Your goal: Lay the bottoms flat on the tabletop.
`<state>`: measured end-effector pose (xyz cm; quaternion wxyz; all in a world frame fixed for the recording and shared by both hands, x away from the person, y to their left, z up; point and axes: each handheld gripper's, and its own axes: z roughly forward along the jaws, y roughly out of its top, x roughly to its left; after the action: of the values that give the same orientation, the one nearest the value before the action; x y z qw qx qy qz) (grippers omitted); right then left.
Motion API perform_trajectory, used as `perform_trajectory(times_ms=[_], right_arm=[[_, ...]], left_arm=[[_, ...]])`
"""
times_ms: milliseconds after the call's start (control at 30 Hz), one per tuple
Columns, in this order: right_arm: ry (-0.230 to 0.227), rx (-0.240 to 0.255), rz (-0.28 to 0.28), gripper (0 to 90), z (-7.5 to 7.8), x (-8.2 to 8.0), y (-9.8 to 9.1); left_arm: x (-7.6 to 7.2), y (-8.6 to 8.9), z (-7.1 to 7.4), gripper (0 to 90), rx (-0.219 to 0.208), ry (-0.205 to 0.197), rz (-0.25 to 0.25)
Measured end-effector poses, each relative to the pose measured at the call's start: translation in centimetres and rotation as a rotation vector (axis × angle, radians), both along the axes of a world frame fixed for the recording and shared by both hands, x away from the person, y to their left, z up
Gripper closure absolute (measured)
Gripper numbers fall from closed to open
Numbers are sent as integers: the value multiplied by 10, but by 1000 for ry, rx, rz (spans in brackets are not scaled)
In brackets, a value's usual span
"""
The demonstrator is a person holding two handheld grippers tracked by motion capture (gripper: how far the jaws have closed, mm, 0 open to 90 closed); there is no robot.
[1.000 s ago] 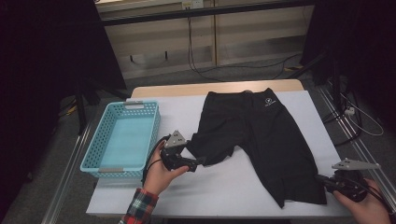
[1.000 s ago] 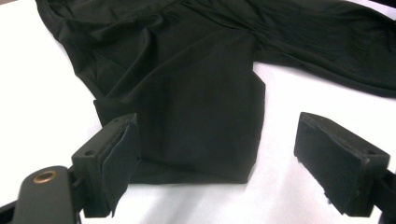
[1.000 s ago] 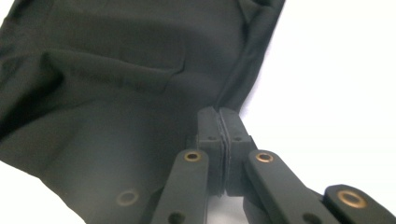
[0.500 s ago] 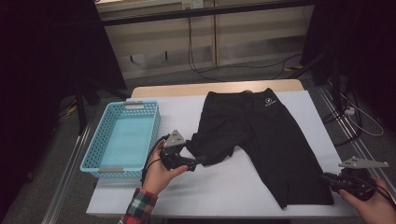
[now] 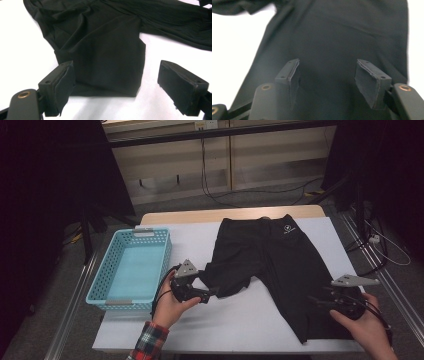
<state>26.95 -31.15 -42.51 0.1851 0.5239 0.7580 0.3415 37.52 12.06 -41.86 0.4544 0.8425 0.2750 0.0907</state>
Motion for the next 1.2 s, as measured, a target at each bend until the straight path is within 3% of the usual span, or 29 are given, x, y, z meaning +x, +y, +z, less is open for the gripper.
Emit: perform_trajectory(times_ms=[233, 700, 1200], right_arm=[[-32, 33, 48, 312, 1, 19, 36], [-69, 39, 188, 276, -2, 42, 101], [-70, -7, 300, 374, -9, 60, 152]], left_arm=[[0, 2, 0, 143, 1, 1, 7], [0, 7, -1, 129, 5, 2, 29], [-2, 15, -3, 128, 7, -3, 54]])
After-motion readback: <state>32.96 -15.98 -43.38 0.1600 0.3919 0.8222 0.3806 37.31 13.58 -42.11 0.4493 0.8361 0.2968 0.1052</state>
